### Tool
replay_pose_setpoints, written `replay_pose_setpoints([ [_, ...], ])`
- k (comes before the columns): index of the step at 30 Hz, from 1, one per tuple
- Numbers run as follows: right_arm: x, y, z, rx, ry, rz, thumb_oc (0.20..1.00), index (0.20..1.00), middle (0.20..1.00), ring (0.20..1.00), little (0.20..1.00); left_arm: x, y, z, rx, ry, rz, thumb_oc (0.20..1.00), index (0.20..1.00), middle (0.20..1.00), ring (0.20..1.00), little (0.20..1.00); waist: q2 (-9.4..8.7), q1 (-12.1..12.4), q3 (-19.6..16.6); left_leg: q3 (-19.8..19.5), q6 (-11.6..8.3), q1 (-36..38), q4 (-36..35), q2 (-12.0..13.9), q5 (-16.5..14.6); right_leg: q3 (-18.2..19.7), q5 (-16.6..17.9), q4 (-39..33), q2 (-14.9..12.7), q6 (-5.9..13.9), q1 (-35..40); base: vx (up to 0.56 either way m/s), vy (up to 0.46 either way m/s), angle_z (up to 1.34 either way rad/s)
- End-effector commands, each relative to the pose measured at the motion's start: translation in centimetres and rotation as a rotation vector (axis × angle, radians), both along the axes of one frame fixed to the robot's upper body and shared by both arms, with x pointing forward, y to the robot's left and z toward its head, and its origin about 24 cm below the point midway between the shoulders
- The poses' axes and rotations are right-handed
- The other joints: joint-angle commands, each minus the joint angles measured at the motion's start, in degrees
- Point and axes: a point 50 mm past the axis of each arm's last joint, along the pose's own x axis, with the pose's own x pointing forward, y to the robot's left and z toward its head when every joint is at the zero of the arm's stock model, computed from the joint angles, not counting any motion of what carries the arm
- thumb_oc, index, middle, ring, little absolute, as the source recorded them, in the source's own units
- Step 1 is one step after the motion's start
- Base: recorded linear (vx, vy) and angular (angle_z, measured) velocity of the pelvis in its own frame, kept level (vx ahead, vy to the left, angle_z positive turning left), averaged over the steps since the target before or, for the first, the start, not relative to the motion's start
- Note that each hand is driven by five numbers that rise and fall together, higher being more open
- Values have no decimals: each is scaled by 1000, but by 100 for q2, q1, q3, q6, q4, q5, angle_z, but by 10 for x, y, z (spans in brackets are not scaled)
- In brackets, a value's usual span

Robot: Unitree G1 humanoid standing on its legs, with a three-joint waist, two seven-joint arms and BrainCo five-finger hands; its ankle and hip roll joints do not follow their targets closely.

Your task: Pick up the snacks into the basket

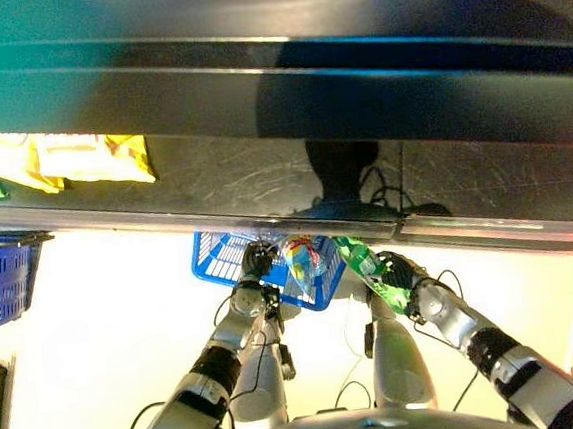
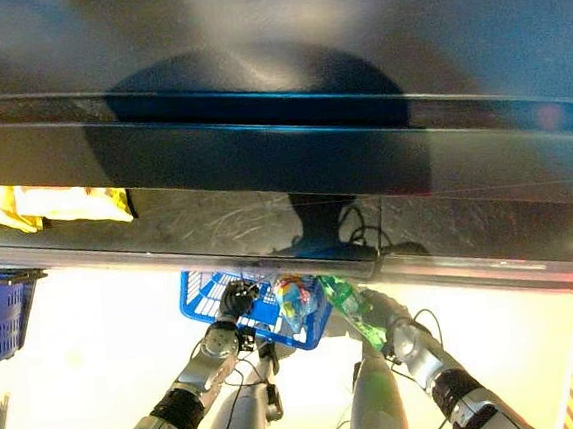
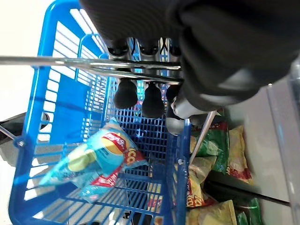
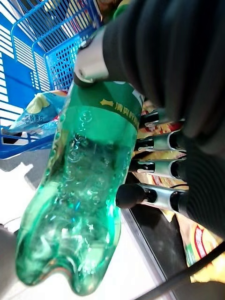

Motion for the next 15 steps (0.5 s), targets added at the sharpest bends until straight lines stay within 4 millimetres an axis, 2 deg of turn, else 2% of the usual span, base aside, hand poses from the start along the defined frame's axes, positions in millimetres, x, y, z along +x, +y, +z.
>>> replay_pose_setpoints([
  [1,12,17,12,12,-76,62,200,200,200,200,200,25,-19,34,-13,-154,-29,200,200,200,200,200,-166,132,-37,-567,-79,-254,3,-67,80,-12,106,243,-109,289,-317,-19,-3,5],
  [8,32,43,21,8,-109,106,200,200,200,200,200,37,-43,56,-37,-226,-80,200,200,200,200,200,-131,221,147,-625,-111,-433,3,-65,156,-43,143,259,-127,281,-463,-21,-4,8],
  [11,42,65,26,-3,-119,150,200,200,200,200,200,43,-68,79,-78,-305,-159,200,200,200,200,200,-83,292,277,-691,-123,-561,3,-71,205,-110,167,263,-147,278,-549,-35,-19,5],
  [15,47,74,30,-21,-135,171,200,200,200,200,200,42,-79,92,-118,-353,-205,200,200,200,200,200,-59,342,341,-721,-138,-637,3,-79,231,-142,182,254,-159,280,-582,-22,-4,15],
])
